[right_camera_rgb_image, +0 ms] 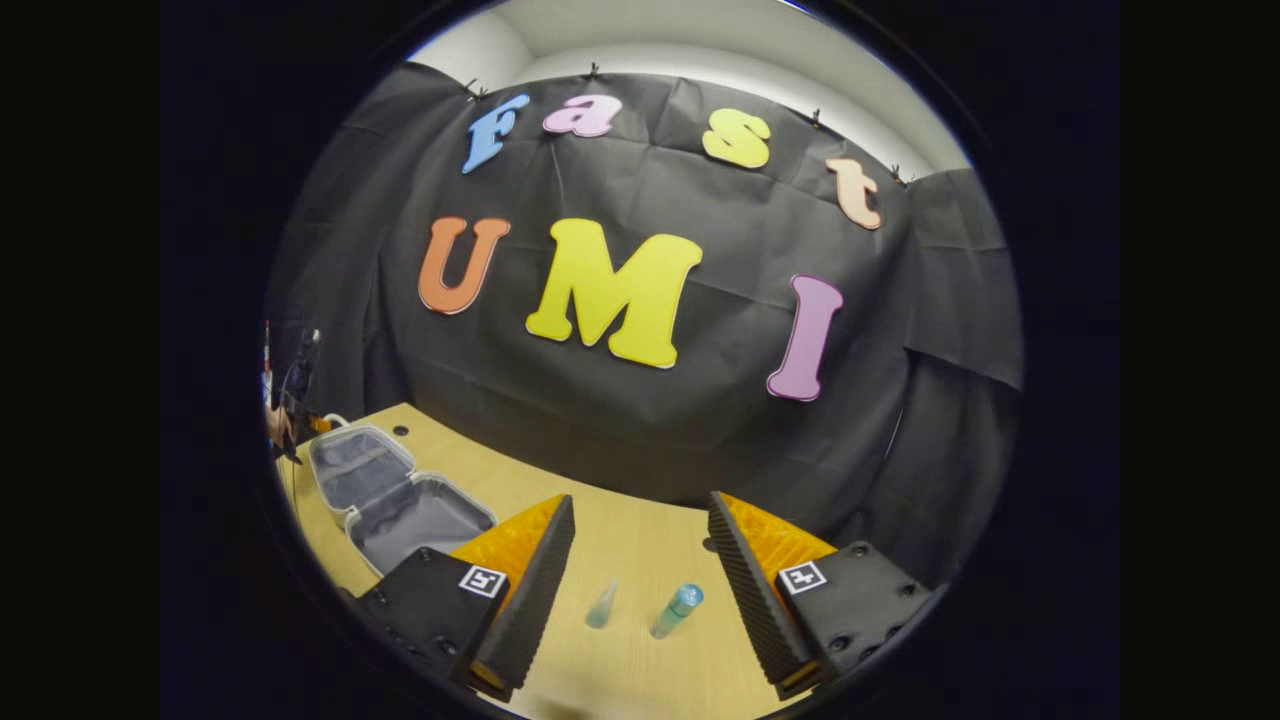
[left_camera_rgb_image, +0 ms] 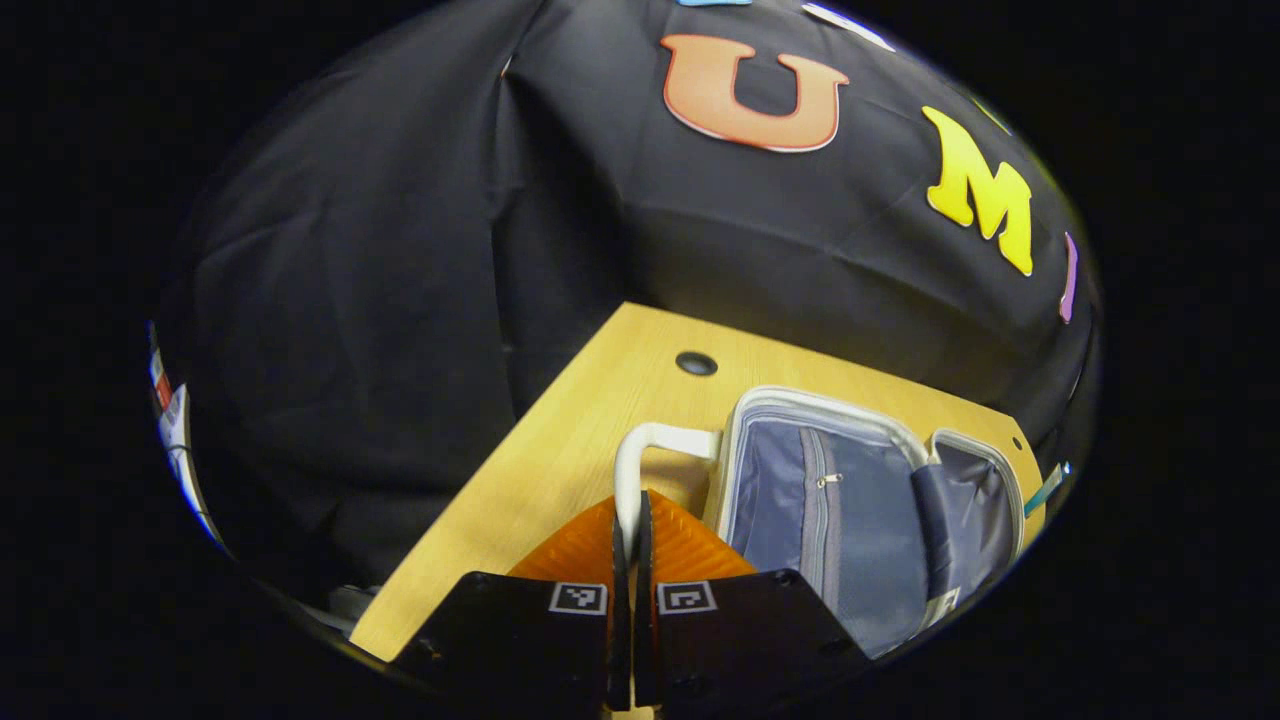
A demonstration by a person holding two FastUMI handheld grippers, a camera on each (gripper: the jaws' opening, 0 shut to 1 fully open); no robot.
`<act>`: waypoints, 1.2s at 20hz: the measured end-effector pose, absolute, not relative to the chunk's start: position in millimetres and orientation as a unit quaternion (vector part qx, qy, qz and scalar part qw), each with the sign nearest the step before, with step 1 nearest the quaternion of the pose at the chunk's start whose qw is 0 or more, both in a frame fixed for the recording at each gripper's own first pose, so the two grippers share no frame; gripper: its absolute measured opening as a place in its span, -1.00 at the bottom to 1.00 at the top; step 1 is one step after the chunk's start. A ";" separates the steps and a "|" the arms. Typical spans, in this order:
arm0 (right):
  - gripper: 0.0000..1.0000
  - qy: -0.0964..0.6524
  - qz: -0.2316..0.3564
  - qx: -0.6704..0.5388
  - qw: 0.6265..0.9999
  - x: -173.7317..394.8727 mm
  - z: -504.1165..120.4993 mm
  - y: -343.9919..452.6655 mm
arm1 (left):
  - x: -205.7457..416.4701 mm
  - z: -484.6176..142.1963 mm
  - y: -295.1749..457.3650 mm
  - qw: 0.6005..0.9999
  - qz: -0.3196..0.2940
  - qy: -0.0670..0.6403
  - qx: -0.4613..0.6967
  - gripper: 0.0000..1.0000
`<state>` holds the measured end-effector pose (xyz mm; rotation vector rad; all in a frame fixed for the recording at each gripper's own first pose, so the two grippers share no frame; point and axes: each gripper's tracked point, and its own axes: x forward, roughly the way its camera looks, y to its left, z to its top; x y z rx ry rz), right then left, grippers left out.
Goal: First open the suitcase, pack the skin care products into it, and then close the suitcase.
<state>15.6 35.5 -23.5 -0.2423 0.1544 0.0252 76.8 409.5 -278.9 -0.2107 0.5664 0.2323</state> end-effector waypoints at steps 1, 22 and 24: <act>0.60 0.079 0.014 -0.122 0.989 16.4 -23.3 37.7 | 79.0 -283.5 408.2 0.947 0.115 0.282 -0.103 -0.92; 0.60 0.095 0.000 -0.046 0.994 7.5 -67.5 -56.5 | 44.9 -100.2 84.5 0.988 0.039 0.144 -0.033 0.96; 0.60 0.103 -0.006 -0.035 0.994 5.6 -75.8 -72.9 | 46.6 -112.9 17.9 0.988 -0.016 0.153 -0.022 0.96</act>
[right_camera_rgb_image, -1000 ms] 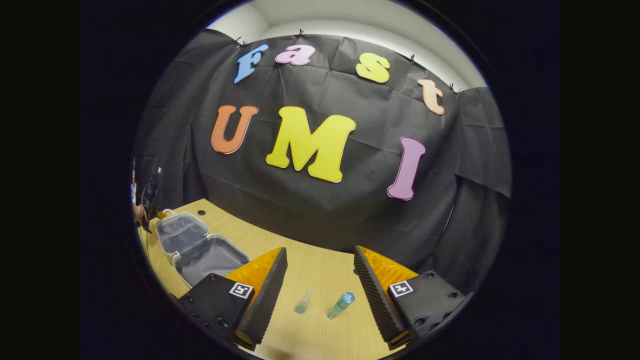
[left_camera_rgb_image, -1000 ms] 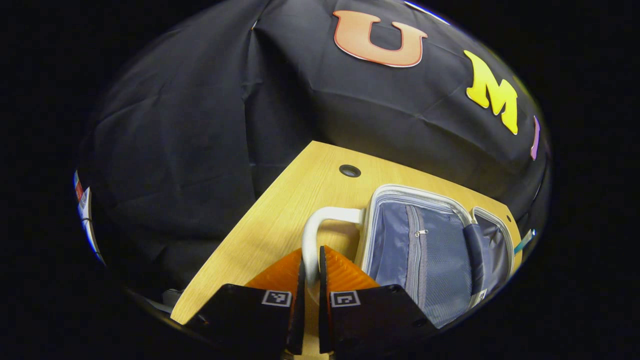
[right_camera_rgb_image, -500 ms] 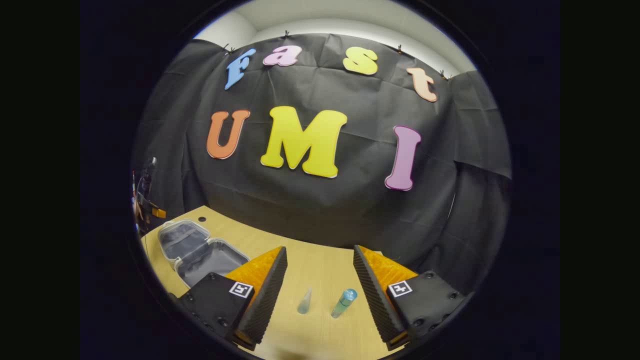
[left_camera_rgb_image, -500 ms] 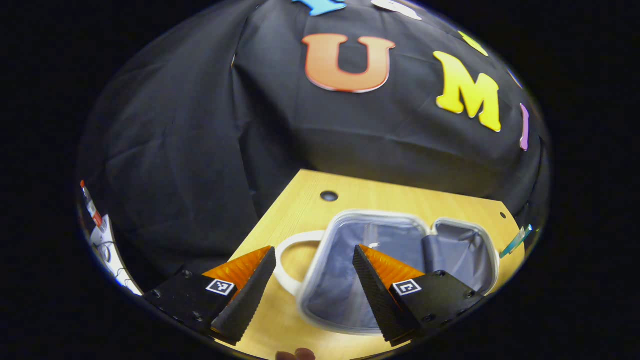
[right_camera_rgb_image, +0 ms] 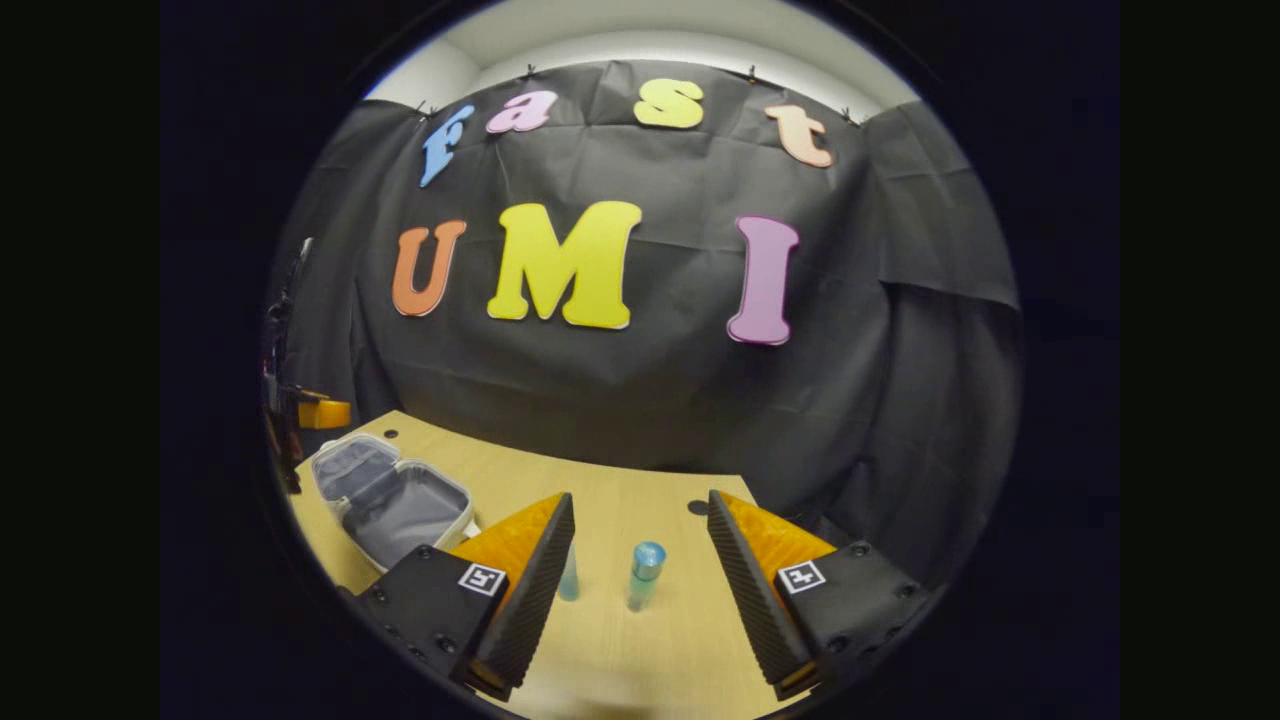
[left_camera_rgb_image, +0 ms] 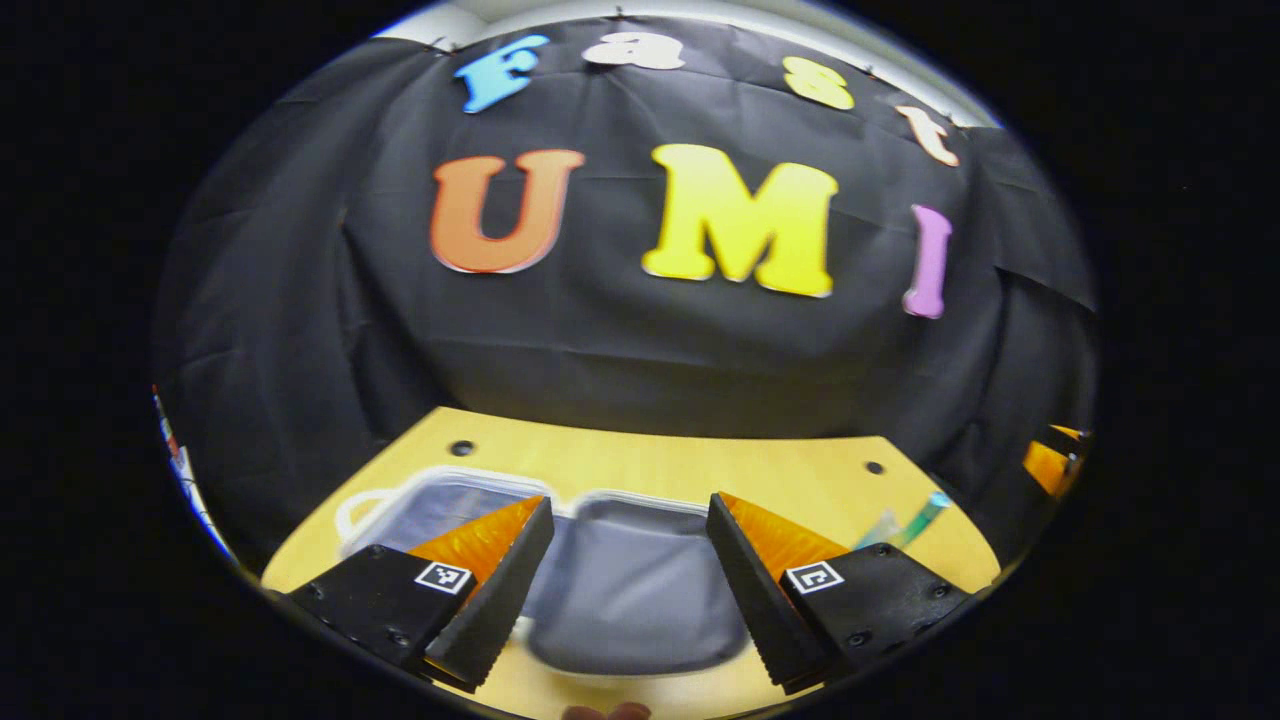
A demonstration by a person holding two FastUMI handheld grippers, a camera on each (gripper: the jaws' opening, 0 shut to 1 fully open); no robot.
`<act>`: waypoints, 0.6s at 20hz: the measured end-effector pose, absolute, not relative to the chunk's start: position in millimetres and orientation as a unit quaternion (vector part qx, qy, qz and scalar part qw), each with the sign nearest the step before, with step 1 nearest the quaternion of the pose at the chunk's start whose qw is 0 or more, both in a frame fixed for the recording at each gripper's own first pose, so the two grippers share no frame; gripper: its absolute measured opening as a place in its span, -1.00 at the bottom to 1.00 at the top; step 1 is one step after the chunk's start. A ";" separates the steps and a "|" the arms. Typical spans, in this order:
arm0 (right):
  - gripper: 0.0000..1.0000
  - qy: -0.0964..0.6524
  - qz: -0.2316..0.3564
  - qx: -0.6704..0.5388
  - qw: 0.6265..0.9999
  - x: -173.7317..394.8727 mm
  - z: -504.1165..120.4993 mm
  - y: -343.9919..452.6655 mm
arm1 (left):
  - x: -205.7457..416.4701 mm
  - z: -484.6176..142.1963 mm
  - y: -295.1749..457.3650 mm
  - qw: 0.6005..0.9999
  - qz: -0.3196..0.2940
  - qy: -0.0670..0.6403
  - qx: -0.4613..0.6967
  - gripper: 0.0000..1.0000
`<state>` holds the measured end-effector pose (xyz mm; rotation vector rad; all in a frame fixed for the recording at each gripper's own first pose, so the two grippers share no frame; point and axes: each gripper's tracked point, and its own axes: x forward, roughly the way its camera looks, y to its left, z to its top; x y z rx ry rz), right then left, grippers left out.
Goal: First open the suitcase, pack the skin care products into it, and then close the suitcase.
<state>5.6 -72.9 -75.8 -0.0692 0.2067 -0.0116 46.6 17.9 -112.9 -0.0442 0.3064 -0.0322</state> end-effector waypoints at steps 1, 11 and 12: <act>0.60 0.110 -0.005 -0.032 0.993 4.6 -80.8 -80.1 | 49.7 -119.1 -5.8 0.987 -0.031 0.159 -0.012 0.96; 0.60 0.148 -0.006 -0.056 0.987 -0.7 -112.6 -154.0 | 54.5 -222.6 -204.6 0.960 -0.142 0.242 0.013 0.98; 0.60 0.152 -0.008 -0.057 0.987 -1.5 -116.8 -162.4 | 58.9 -234.6 -214.1 0.958 -0.145 0.247 0.017 0.99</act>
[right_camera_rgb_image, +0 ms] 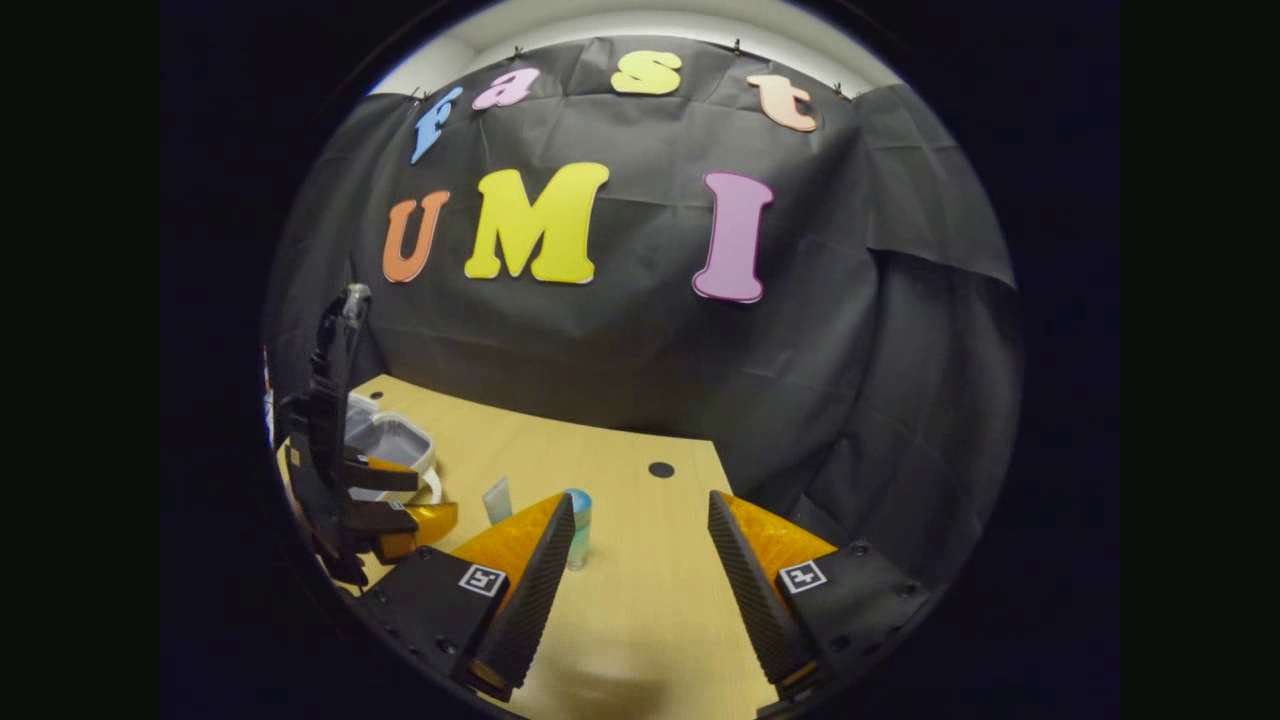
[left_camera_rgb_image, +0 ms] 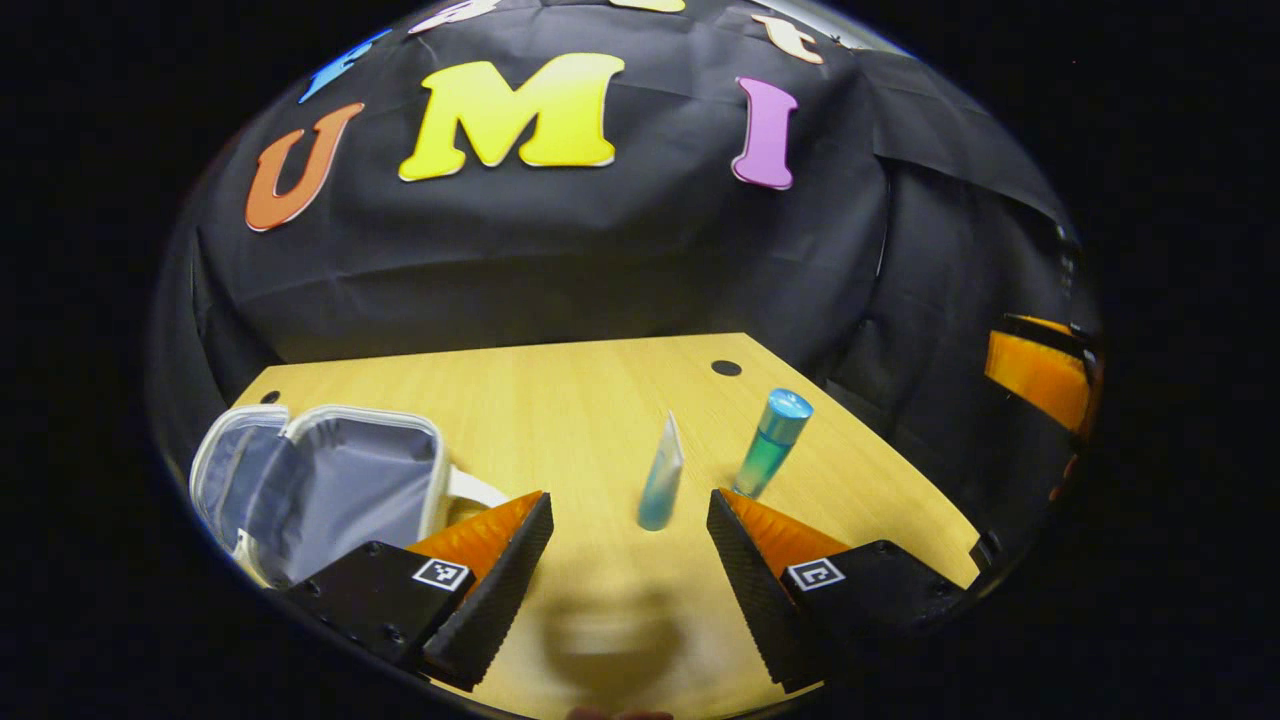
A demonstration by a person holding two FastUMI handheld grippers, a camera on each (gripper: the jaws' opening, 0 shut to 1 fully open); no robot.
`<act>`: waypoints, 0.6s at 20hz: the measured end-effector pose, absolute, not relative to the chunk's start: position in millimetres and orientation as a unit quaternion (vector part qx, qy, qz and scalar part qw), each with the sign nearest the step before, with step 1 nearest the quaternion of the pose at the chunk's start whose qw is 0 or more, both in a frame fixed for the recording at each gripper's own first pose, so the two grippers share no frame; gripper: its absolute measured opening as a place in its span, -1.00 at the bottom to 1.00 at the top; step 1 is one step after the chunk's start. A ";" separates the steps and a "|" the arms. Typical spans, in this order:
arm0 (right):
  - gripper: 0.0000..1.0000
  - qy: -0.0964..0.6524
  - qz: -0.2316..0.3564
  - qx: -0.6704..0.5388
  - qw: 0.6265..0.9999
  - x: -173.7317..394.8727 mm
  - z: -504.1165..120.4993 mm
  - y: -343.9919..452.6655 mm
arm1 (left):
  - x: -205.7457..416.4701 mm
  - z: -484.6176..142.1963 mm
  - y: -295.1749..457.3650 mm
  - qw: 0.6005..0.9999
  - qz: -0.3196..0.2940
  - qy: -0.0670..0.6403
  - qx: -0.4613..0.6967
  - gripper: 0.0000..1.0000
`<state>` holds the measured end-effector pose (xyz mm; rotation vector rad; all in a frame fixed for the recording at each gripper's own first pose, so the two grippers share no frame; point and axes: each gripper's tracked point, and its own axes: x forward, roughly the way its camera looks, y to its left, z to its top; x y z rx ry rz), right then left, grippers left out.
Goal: First open the suitcase, pack the skin care products into it, and then close the suitcase.
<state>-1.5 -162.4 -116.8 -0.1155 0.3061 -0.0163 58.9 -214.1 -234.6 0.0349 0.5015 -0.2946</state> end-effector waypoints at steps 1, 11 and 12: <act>0.60 0.159 -0.012 -0.059 0.985 -2.3 -120.8 -170.0 | 61.9 -242.4 -221.1 0.956 -0.147 0.252 0.017 0.98; 0.60 0.216 -0.033 -0.064 0.974 -11.3 -162.3 -216.7 | 114.4 -317.6 -242.9 0.952 -0.105 0.286 0.024 0.98; 0.60 0.221 -0.034 -0.061 0.973 -10.7 -165.8 -217.4 | 118.1 -322.4 -241.9 0.951 -0.104 0.291 0.030 0.99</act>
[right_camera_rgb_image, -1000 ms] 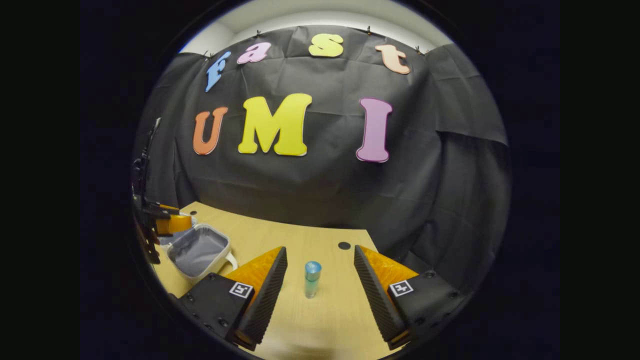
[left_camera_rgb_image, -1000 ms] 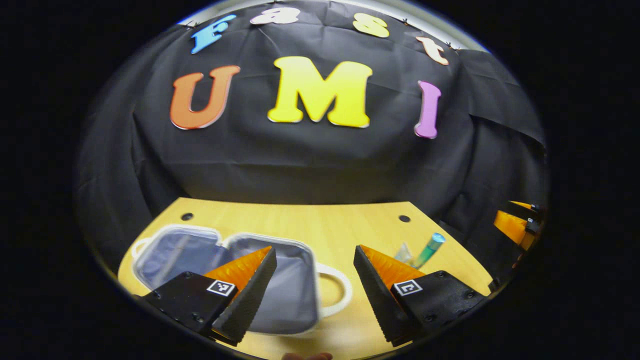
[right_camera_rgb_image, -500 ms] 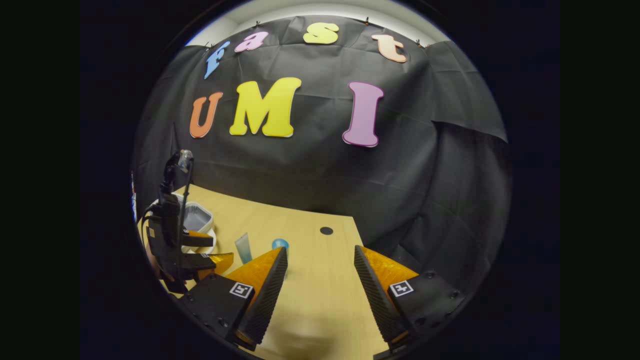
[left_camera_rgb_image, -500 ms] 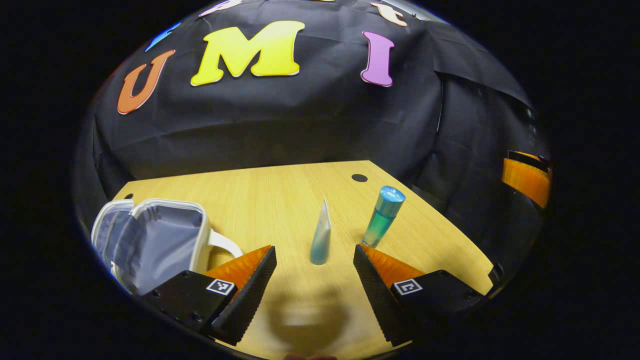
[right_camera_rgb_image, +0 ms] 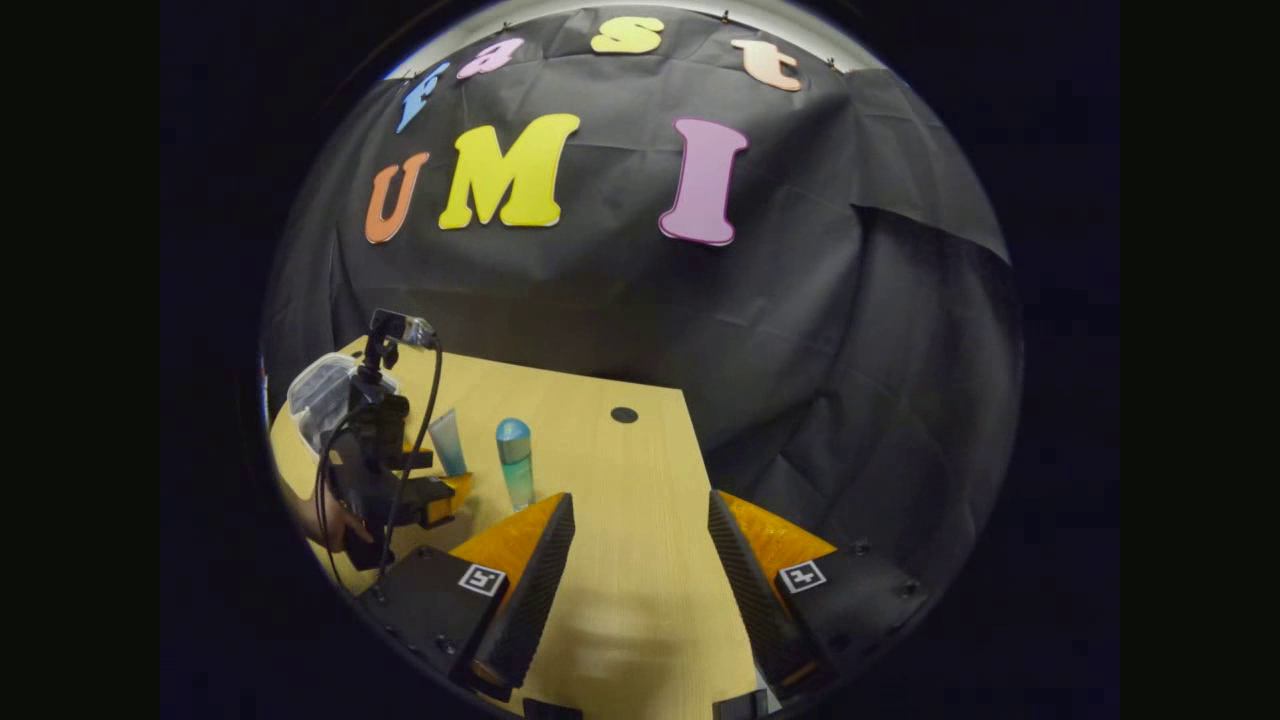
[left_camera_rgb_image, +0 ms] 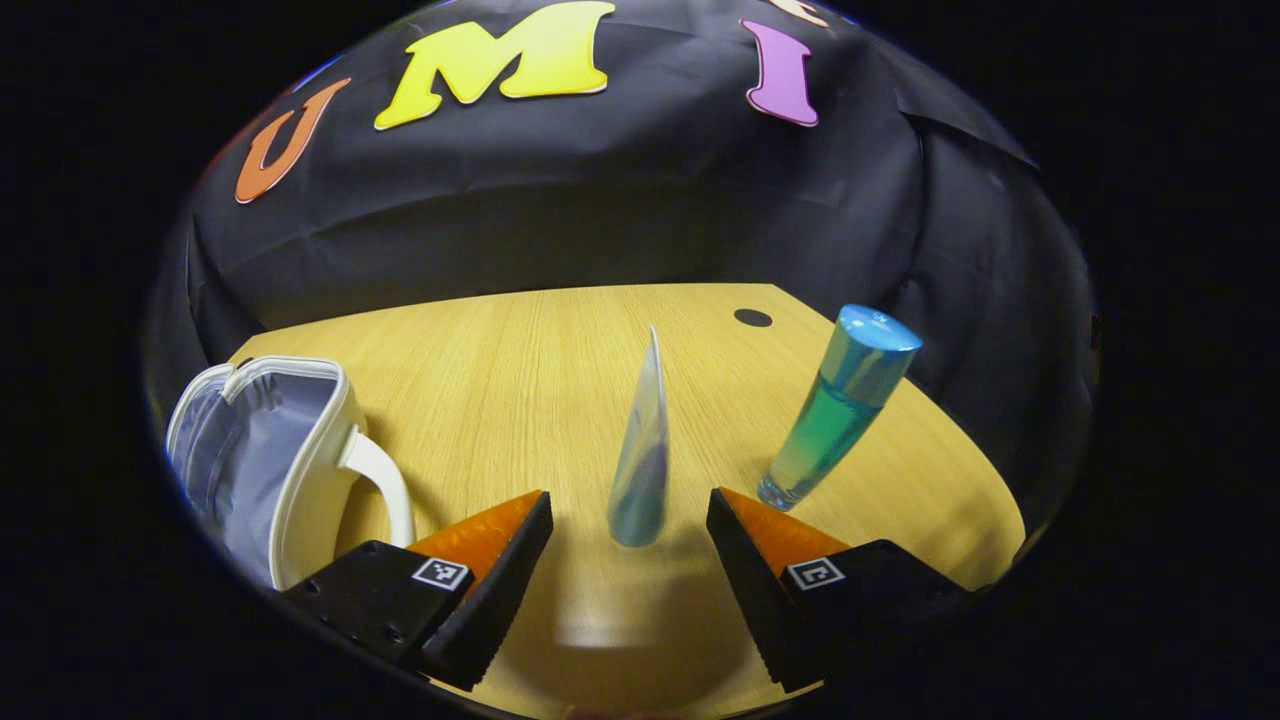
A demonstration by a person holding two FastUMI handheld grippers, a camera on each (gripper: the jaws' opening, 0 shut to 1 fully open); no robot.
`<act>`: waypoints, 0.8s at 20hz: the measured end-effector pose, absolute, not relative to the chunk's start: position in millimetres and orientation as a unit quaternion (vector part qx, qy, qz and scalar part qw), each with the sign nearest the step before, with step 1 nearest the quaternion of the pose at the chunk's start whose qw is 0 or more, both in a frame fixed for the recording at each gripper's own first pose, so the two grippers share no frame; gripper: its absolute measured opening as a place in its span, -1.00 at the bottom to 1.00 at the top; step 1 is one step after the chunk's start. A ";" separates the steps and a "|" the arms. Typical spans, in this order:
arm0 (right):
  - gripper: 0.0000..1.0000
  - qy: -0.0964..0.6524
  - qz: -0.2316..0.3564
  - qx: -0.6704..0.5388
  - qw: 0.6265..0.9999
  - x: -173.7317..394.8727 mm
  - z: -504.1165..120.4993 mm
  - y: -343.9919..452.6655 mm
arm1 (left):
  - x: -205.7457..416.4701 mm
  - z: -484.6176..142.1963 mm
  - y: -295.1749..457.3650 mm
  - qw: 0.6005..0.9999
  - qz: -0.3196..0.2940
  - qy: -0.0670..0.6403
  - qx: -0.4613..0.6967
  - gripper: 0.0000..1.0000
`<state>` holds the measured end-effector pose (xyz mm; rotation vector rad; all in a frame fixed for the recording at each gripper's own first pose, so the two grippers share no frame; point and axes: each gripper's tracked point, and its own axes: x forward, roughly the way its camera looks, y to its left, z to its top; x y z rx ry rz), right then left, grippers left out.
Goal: First open the suitcase, pack the skin care products into it, and then close the suitcase.
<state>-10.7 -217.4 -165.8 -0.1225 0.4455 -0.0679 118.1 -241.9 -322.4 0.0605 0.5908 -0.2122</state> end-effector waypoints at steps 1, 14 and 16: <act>0.60 0.224 -0.035 -0.057 0.972 -7.8 -168.0 -219.8 | 120.9 -325.7 -241.9 0.949 -0.105 0.295 0.033 0.98; 0.60 0.222 0.016 -0.037 0.974 25.2 -183.7 -182.4 | 129.2 -341.3 -233.5 0.941 -0.095 0.323 0.045 -0.06; 0.59 0.219 0.034 -0.034 0.975 31.3 -187.2 -167.9 | 122.6 -332.0 -232.3 0.940 -0.099 0.324 0.034 -0.23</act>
